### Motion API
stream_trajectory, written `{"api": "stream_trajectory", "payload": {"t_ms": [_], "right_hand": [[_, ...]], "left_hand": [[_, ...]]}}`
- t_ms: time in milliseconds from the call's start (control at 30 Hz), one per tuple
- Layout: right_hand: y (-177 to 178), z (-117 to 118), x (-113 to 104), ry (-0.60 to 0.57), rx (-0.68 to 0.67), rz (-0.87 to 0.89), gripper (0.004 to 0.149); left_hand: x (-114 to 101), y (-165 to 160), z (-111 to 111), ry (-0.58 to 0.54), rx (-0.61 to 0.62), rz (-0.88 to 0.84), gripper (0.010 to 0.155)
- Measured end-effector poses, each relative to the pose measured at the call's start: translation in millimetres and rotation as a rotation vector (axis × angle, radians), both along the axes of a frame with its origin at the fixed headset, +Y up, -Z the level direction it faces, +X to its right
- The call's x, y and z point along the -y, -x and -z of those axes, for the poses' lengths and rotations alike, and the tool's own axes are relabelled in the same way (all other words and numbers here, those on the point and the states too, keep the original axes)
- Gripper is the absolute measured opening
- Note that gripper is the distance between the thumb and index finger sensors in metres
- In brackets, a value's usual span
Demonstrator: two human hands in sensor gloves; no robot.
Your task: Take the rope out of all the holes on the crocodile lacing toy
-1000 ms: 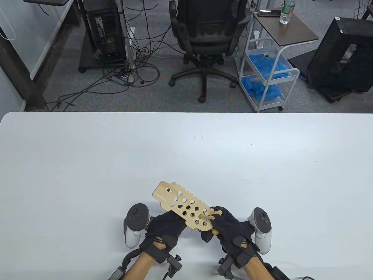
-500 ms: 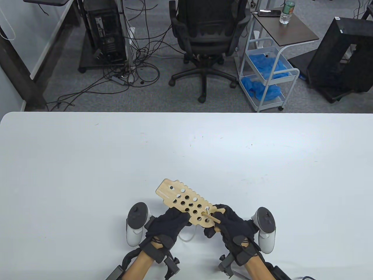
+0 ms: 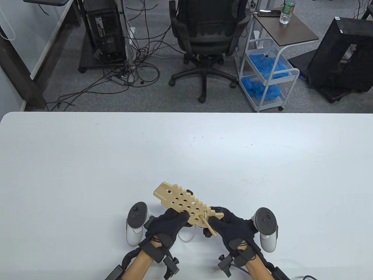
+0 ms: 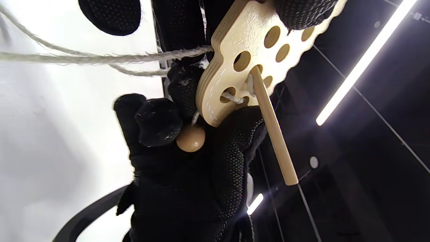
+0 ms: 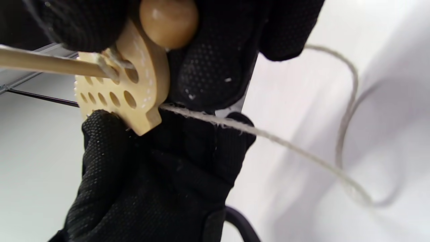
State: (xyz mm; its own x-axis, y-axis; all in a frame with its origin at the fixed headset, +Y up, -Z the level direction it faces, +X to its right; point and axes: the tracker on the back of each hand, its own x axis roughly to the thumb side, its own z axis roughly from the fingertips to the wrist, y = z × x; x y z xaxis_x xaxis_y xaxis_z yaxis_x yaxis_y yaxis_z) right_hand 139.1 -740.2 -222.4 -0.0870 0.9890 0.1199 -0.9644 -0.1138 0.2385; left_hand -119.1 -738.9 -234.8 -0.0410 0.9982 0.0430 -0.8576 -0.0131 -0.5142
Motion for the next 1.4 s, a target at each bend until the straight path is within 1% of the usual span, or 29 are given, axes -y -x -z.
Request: {"api": "stream_trajectory", "payload": {"t_ms": [100, 233, 267, 400, 533, 633, 833, 933, 1033, 1167, 1400], "right_hand": [[-3, -2, -6, -0.062, 0.068, -0.063, 0.044], [-9, -7, -13, -0.137, 0.199, -0.167, 0.044], [-9, -8, -14, -0.147, 0.212, -0.177, 0.044], [-6, -13, -23, -0.256, 0.267, -0.293, 0.044], [-3, -17, -28, -0.325, 0.298, -0.371, 0.044], [-3, -17, -28, -0.330, 0.295, -0.380, 0.044], [-1, -18, -23, -0.295, 0.278, -0.344, 0.045], [0, -16, -18, -0.246, 0.249, -0.294, 0.045], [-3, -14, -16, -0.214, 0.250, -0.262, 0.045], [-9, -13, -15, -0.198, 0.299, -0.258, 0.045], [-14, -10, -10, -0.154, 0.316, -0.214, 0.045]], "left_hand": [[2, 0, 0, 0.016, -0.020, 0.049, 0.074], [2, -2, -2, 0.018, -0.032, 0.161, 0.076], [2, -2, -3, 0.008, -0.035, 0.184, 0.077], [1, -3, -5, -0.009, -0.064, 0.268, 0.078], [-1, -1, -6, -0.015, -0.118, 0.323, 0.075], [-1, 0, -7, -0.011, -0.136, 0.353, 0.074], [-2, -3, -8, -0.041, -0.132, 0.397, 0.082], [-6, -3, -9, -0.080, -0.160, 0.453, 0.077], [-8, -4, -9, -0.100, -0.165, 0.437, 0.076], [-11, -2, -9, -0.140, -0.212, 0.501, 0.074], [-18, 2, -9, -0.229, -0.263, 0.598, 0.069]]}}
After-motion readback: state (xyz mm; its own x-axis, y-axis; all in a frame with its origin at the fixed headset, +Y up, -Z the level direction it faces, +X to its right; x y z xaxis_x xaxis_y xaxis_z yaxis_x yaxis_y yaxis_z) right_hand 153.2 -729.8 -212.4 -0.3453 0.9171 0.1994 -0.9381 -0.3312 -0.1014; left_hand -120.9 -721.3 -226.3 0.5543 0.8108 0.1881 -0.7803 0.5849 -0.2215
